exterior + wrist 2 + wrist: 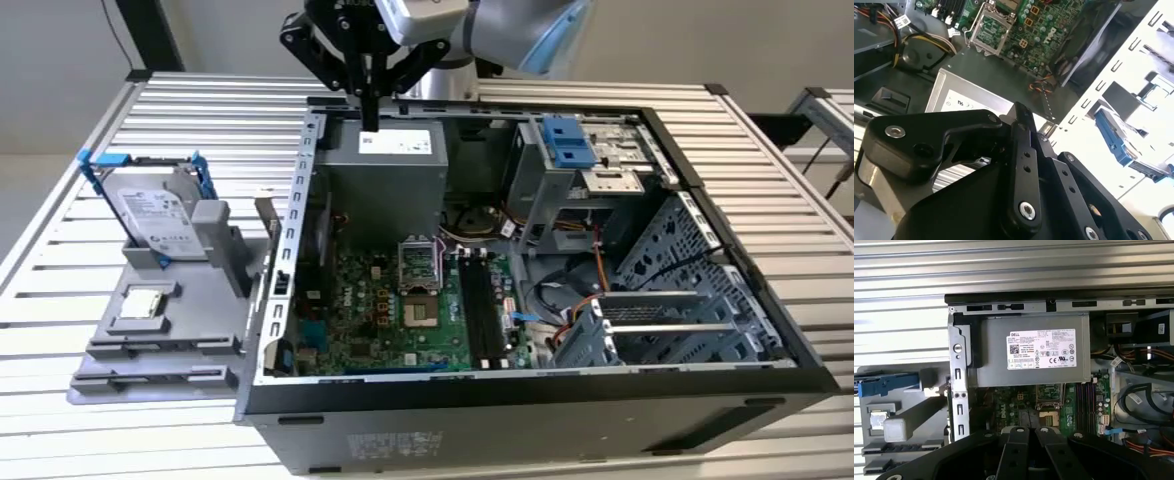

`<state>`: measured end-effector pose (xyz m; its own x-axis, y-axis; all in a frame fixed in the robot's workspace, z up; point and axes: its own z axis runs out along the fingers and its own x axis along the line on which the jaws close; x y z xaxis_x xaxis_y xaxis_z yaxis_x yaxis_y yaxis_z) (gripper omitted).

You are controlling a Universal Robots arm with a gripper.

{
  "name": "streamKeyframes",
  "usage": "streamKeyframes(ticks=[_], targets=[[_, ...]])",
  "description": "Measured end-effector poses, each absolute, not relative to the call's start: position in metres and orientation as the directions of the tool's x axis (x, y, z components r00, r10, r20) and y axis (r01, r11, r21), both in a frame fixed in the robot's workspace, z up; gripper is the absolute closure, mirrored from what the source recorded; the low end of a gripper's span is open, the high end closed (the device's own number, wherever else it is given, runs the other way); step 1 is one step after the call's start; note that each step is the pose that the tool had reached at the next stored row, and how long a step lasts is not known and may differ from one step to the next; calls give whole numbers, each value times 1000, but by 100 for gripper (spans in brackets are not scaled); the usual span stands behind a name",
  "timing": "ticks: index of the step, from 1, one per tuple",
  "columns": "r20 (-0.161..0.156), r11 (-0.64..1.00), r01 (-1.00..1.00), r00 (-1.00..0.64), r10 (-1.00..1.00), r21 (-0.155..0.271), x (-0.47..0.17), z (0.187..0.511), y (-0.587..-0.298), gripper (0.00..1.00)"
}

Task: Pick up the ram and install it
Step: 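Reach for the ram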

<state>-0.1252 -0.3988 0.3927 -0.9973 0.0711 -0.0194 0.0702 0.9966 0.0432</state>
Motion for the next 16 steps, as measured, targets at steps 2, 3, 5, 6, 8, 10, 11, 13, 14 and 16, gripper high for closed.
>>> streamKeyframes(ticks=[2,3,5,6,8,10,11,13,14,16], targets=[[-19,997,70,-997,71,43,-127,393,-399,100],[-19,997,70,-997,71,43,-128,393,-399,100],[-19,997,70,-997,71,43,-131,393,-399,100],[-19,997,70,-997,71,43,-132,393,-399,100],[-19,997,70,-997,71,43,-135,393,-399,100],[-19,997,70,-997,71,43,-139,393,-399,100],[-19,997,70,-997,71,43,-140,393,-399,100],[-19,997,70,-997,71,43,-143,393,-399,100],[-19,997,70,-997,71,43,-145,393,-399,100],[-19,997,70,-997,71,43,-149,393,-399,100]])
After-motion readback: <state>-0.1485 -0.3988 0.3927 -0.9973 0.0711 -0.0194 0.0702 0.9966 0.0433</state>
